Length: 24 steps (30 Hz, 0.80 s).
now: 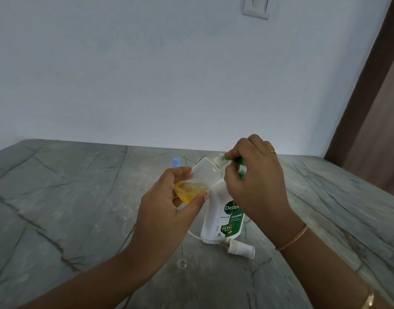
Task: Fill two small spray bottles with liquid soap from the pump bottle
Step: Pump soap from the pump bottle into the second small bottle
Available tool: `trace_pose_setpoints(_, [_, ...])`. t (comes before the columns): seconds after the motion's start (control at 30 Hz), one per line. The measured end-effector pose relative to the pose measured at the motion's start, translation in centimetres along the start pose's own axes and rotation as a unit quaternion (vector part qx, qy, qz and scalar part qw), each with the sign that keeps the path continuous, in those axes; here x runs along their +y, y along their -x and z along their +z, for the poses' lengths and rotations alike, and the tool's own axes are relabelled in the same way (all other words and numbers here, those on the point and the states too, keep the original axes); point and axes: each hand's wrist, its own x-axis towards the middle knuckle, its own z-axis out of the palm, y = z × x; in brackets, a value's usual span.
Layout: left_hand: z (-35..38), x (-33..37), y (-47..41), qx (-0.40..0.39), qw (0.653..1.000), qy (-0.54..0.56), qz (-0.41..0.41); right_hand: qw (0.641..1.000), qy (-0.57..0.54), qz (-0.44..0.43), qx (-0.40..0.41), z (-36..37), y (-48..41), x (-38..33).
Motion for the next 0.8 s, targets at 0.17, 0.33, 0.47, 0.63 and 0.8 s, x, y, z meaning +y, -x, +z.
trace_pose_setpoints(0.17, [0.1, 0.1, 0.1, 0.003, 1.0, 0.004, 0.001, 0.994, -0.005, 0.014, -0.105, -1.8, -1.4, 0.2])
trace_pose_setpoints(0.33, [0.1, 0.1, 0.2, -0.002, 1.0, -0.001, 0.004, 0.999, 0.01, 0.017, -0.049, -1.2, -0.5, -0.2])
trace_pose_setpoints(0.47, [0.0, 0.1, 0.2, -0.002, 1.0, -0.004, 0.0, 1.0, 0.026, 0.007, 0.014, 0.0, 0.3, -0.4])
trace_pose_setpoints(0.63, [0.1, 0.2, 0.1, -0.004, 1.0, -0.002, 0.001, 0.999, 0.014, 0.004, 0.035, 0.5, 0.8, -0.3])
trace_pose_setpoints(0.8, [0.0, 0.2, 0.2, -0.004, 1.0, 0.008, 0.002, 1.0, 0.027, 0.003, 0.01, -0.4, -0.1, -0.7])
